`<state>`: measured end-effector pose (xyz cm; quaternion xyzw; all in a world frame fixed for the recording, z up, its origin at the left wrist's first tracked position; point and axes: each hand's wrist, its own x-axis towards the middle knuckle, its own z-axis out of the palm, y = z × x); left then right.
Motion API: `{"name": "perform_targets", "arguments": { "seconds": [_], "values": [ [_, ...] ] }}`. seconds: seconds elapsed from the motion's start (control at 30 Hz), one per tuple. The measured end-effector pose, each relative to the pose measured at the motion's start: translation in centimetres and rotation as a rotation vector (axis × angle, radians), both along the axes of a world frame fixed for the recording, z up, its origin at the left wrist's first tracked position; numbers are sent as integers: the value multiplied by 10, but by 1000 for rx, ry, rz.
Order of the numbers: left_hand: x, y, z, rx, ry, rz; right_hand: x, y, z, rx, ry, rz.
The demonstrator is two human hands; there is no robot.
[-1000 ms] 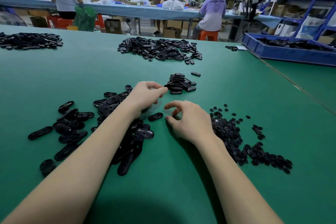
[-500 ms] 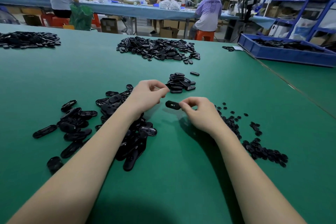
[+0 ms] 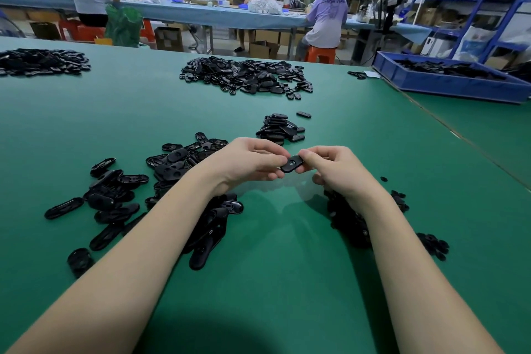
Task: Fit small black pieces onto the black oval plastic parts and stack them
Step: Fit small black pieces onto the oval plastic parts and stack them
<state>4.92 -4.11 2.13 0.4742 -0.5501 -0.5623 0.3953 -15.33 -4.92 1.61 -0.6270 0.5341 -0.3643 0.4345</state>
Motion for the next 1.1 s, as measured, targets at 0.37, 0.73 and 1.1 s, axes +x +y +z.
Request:
{"name": "perform_targets", "arguments": {
  "seconds": [0.37, 0.73, 1.1],
  "values": [
    [-11, 1, -4, 62, 239, 36, -2, -3, -1, 45, -95, 16],
    [-13, -1, -8, 103, 243, 50, -20, -2, 13, -34, 170, -96],
    [-15, 2, -11, 27, 224, 107, -37, 0, 22, 58, 820, -50]
  ]
}}
